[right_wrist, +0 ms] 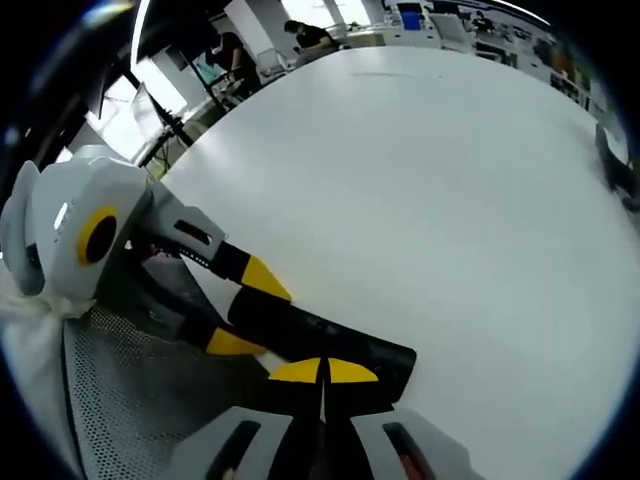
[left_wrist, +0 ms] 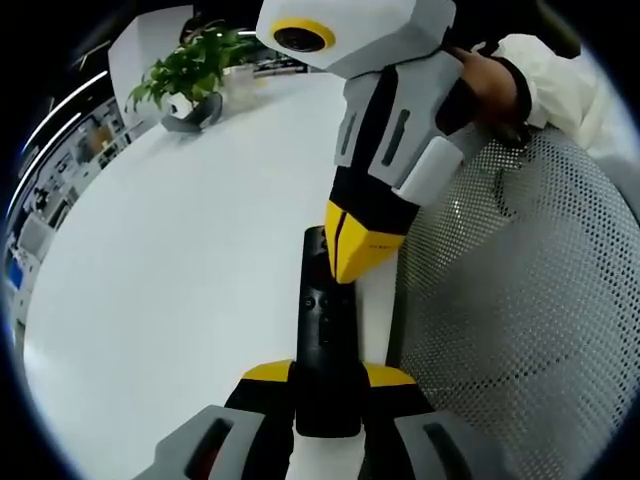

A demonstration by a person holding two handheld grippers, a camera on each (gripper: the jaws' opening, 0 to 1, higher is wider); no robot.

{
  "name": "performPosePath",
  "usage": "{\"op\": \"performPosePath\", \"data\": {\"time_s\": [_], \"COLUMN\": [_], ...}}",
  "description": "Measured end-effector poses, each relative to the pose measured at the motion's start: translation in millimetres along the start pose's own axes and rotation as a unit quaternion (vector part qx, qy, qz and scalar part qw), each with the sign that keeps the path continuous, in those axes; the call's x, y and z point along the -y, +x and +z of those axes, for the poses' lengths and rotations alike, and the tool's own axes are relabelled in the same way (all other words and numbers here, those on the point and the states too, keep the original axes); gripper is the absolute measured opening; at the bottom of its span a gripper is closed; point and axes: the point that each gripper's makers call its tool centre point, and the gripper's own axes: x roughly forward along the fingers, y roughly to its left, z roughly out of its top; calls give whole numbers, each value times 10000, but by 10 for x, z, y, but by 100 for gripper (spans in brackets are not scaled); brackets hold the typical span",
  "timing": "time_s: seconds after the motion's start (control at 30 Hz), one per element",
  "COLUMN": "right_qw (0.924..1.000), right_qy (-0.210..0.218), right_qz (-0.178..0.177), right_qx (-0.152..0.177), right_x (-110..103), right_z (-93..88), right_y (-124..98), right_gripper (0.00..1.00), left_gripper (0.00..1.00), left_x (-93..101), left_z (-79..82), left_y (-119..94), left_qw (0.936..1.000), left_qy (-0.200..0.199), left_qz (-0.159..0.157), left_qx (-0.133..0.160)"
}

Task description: Press the specified remote control buttons in sequence, fully releasing each button before pressing the next.

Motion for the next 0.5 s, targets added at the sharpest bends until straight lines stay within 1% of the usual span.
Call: {"op": "performPosePath", "data": {"time_s": [0.13, 0.5], "right_qw": [9999, 9999], "right_qy": [98, 121], "right_qz": [29, 12], "right_qx": [18, 70], "right_x": [3, -2], "right_z": [-5, -14], "right_y": [-1, -3], "right_gripper": [0, 0], "left_gripper": [24, 24], "left_x": [2, 9], "left_z": [2, 1], "left_y": [1, -1], "left_qw": [10000, 10000], "left_qy": [-25, -53], "left_qz": [5, 41], "left_qx": [17, 62]}}
